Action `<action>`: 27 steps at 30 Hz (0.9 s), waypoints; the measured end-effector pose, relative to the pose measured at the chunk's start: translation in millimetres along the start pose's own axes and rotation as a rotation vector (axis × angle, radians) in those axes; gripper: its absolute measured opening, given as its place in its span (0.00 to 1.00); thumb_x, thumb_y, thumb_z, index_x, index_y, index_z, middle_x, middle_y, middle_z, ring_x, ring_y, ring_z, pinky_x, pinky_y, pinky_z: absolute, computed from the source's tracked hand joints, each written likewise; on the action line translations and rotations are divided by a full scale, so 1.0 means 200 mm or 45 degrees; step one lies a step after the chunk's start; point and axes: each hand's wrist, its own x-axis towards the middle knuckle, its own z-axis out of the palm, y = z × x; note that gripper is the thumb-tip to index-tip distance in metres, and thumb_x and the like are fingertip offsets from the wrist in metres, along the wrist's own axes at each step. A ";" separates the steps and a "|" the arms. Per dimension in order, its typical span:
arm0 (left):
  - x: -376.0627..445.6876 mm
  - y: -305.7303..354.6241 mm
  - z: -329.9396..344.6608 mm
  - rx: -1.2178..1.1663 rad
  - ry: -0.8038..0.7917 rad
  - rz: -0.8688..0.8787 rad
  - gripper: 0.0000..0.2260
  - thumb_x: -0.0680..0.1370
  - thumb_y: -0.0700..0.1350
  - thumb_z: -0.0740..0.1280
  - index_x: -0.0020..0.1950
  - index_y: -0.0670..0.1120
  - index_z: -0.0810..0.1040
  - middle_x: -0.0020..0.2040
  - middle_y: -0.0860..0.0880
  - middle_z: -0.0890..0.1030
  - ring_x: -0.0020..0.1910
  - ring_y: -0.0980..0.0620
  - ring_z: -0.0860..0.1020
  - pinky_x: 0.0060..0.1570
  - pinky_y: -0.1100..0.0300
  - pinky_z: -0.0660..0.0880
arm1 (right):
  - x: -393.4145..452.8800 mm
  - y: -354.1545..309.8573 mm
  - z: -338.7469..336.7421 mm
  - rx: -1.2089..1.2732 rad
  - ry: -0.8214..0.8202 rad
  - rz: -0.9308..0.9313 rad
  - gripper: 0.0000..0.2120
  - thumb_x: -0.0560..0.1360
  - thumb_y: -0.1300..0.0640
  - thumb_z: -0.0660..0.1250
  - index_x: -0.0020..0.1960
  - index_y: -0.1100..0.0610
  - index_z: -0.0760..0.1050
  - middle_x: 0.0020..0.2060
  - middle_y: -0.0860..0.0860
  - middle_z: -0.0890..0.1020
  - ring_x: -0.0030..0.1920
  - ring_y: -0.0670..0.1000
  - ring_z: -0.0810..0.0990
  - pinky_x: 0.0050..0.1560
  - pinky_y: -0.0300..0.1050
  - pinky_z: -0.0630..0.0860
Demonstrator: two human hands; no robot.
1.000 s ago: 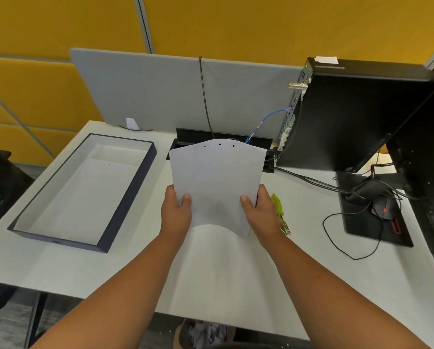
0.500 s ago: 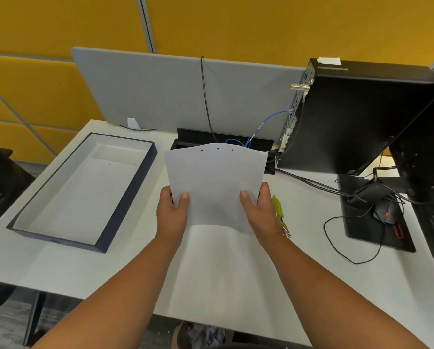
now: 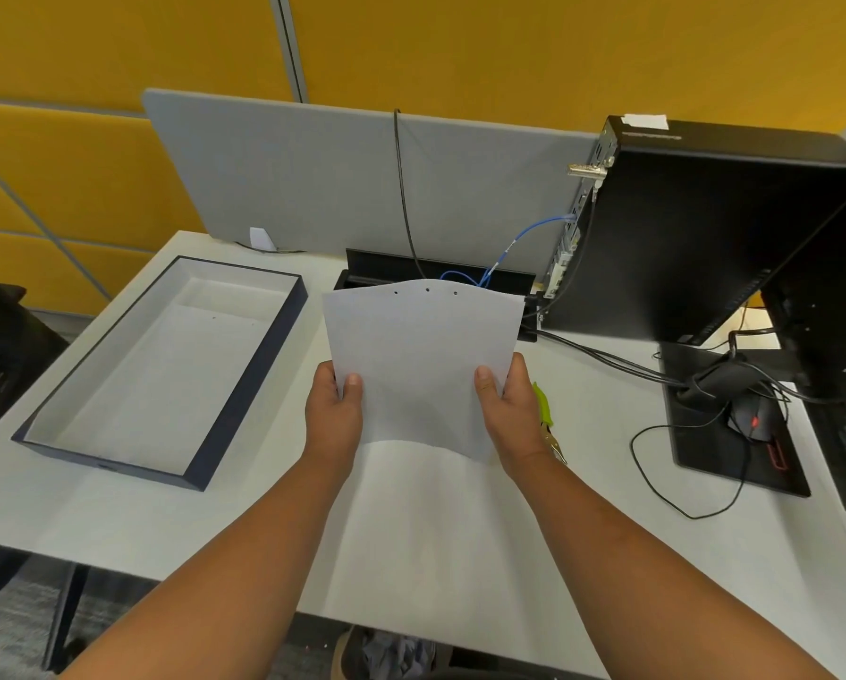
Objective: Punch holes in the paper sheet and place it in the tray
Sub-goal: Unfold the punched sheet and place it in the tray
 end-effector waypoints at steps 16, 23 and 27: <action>-0.01 0.01 -0.01 0.071 0.006 0.023 0.07 0.83 0.44 0.57 0.60 0.49 0.70 0.54 0.51 0.77 0.52 0.53 0.76 0.53 0.57 0.73 | -0.01 -0.01 0.00 -0.099 0.012 0.019 0.09 0.81 0.54 0.59 0.60 0.53 0.65 0.54 0.51 0.78 0.52 0.52 0.78 0.53 0.48 0.78; 0.00 0.06 -0.07 0.053 0.037 0.009 0.08 0.83 0.44 0.56 0.61 0.50 0.70 0.52 0.54 0.77 0.49 0.57 0.76 0.46 0.62 0.72 | -0.02 -0.04 0.05 -0.029 -0.021 0.035 0.10 0.81 0.55 0.61 0.60 0.53 0.64 0.55 0.51 0.77 0.54 0.52 0.77 0.53 0.47 0.76; 0.03 0.06 -0.14 0.071 0.026 0.005 0.07 0.82 0.43 0.56 0.59 0.50 0.70 0.51 0.54 0.77 0.50 0.55 0.77 0.45 0.61 0.72 | -0.04 -0.05 0.11 -0.076 -0.046 0.047 0.09 0.81 0.57 0.60 0.59 0.51 0.65 0.55 0.50 0.77 0.53 0.51 0.77 0.53 0.46 0.75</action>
